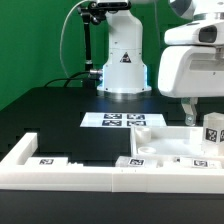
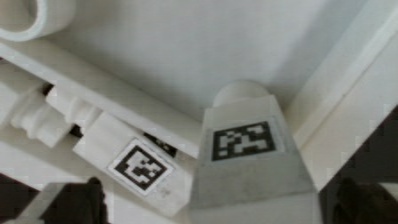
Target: Assemble one leg
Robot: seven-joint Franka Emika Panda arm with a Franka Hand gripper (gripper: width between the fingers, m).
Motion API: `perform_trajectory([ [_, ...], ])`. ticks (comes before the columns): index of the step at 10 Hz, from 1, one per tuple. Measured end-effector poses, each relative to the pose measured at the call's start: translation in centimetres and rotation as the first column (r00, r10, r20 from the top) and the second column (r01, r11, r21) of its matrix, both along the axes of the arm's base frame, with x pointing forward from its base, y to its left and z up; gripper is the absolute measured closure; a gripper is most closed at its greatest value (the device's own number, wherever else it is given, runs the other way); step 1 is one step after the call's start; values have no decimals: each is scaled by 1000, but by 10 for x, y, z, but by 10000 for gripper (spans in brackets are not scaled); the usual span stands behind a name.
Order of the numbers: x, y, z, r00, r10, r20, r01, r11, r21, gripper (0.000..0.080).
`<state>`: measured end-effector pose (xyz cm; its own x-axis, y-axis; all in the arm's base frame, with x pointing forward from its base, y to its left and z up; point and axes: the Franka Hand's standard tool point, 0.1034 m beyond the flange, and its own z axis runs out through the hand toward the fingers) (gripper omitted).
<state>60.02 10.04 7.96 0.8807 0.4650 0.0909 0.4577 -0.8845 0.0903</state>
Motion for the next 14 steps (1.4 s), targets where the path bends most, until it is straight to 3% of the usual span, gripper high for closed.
perform_trajectory([
  [2, 0, 0, 0, 999, -36, 1, 36, 999, 5, 486],
  [3, 0, 0, 0, 999, -48, 2, 48, 999, 7, 486],
  [6, 1, 1, 0, 932, -361, 13, 360, 931, 70, 509],
  [8, 0, 6, 0, 787, -617, -7, 614, 781, 115, 509],
  [10, -2, 10, -1, 580, -814, -41, 809, 569, 148, 509],
  [13, -2, 9, -1, 258, -962, -91, 956, 241, 166, 509],
  [14, -2, 9, -1, 229, -969, -99, 963, 210, 166, 509],
])
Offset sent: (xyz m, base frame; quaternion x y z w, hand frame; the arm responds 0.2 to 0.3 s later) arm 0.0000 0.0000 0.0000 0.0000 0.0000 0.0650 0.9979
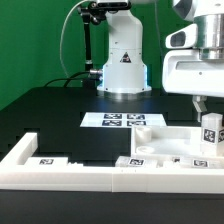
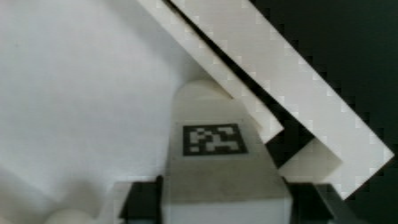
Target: Assemble one leg
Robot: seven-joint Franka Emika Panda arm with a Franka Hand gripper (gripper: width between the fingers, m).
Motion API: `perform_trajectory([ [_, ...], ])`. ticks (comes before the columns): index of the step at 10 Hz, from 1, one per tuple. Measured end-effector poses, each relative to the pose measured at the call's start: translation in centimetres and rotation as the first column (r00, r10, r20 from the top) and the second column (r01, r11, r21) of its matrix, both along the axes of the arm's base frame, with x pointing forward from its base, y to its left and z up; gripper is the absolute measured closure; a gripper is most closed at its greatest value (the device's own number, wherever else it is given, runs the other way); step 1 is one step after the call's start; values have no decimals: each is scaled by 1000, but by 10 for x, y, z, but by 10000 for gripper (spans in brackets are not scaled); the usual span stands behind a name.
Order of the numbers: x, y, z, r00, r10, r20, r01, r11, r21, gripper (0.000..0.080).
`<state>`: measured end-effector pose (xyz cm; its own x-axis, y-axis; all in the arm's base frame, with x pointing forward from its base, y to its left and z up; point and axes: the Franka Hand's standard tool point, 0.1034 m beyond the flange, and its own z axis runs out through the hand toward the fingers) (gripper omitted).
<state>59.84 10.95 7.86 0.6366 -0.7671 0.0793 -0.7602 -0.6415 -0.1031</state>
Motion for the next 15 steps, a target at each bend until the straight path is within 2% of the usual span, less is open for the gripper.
perform_trajectory([
  [1, 0, 0, 0, 1000, -10, 0, 10, 1000, 3, 435],
  [2, 0, 0, 0, 1000, 27, 0, -27, 1000, -3, 435],
  [4, 0, 2, 2, 990, 139, 3, -139, 990, -17, 181],
  [7, 0, 2, 1, 930, 368, -4, -368, 928, -51, 155],
  [9, 0, 2, 1, 856, 517, -18, -517, 853, -76, 151],
  [10, 0, 4, 0, 787, 616, -36, -616, 781, -101, 151],
  [12, 2, 2, -1, 595, 800, -73, -801, 584, -131, 151],
  [13, 3, 4, -1, 494, 865, -94, -866, 479, -143, 151],
  [15, 4, 6, -1, 350, 928, -123, -931, 331, -152, 151],
])
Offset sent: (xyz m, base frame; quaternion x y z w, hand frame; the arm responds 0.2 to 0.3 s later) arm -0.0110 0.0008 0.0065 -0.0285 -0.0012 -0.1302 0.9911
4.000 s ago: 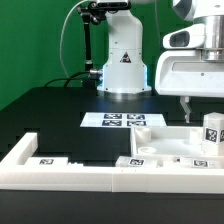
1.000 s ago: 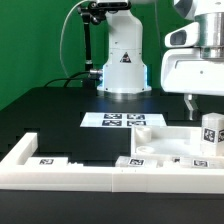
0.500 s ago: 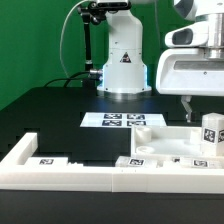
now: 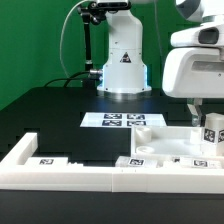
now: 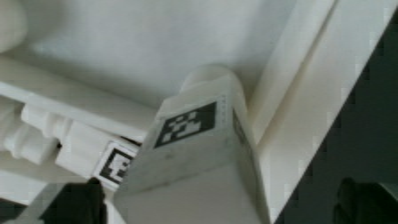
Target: Assemble one leg
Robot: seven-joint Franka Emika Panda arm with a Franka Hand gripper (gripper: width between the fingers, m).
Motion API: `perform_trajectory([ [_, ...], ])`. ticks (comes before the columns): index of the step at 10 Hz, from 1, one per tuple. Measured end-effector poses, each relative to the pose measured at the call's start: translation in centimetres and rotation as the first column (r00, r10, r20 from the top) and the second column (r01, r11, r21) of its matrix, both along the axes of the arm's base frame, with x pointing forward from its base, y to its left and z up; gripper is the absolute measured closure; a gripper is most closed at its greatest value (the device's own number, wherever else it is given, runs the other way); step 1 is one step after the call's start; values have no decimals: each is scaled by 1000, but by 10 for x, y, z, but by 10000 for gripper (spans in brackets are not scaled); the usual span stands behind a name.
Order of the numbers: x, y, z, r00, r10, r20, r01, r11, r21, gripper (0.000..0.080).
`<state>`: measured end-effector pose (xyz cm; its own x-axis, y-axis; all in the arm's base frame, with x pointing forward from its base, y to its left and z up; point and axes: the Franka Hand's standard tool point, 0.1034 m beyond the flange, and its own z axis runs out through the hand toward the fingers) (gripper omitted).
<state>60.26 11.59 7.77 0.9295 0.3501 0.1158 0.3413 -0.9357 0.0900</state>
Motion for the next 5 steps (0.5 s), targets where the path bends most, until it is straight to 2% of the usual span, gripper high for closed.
perform_trajectory([
  [2, 0, 0, 0, 1000, 21, 0, -21, 1000, -5, 151],
  [3, 0, 0, 0, 1000, 21, 0, -21, 1000, -5, 298],
  [4, 0, -1, 0, 1000, 21, 0, -21, 1000, -5, 298],
  [5, 0, 0, 0, 1000, 7, 1, -7, 1000, -2, 434],
])
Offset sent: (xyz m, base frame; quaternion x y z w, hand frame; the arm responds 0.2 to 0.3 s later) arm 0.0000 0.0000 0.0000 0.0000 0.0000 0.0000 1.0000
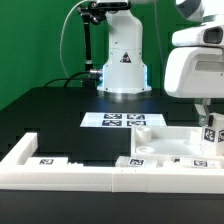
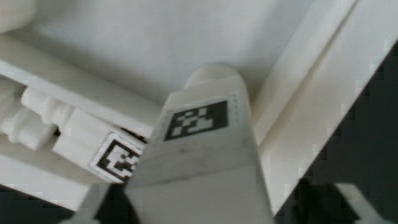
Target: Assemble one leg
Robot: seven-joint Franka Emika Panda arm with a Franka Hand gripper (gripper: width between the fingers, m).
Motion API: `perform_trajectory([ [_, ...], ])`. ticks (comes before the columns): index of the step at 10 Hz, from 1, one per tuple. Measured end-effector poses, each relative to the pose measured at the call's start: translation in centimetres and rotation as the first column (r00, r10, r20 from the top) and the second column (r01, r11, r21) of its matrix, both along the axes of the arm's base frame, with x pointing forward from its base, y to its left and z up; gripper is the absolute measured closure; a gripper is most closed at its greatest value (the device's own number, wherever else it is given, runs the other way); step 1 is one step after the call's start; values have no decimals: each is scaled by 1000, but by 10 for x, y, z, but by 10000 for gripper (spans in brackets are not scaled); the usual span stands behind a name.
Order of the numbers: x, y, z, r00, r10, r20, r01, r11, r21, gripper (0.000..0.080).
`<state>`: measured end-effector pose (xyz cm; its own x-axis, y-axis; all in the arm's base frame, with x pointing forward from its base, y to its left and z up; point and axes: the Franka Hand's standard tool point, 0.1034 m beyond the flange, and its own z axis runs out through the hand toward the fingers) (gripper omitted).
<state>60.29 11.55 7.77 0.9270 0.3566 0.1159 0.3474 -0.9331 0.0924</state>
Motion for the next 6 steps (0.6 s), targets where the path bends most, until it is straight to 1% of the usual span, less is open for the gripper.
perform_trajectory([
  [1, 0, 0, 0, 1000, -16, 1, 16, 1000, 2, 511],
  [2, 0, 0, 0, 1000, -16, 1, 16, 1000, 2, 511],
  [3, 0, 0, 0, 999, -54, 2, 54, 998, 11, 511],
  [4, 0, -1, 0, 980, -197, 1, 197, 980, 41, 511],
  [6, 0, -1, -1, 896, -444, -10, 444, 892, 89, 511],
])
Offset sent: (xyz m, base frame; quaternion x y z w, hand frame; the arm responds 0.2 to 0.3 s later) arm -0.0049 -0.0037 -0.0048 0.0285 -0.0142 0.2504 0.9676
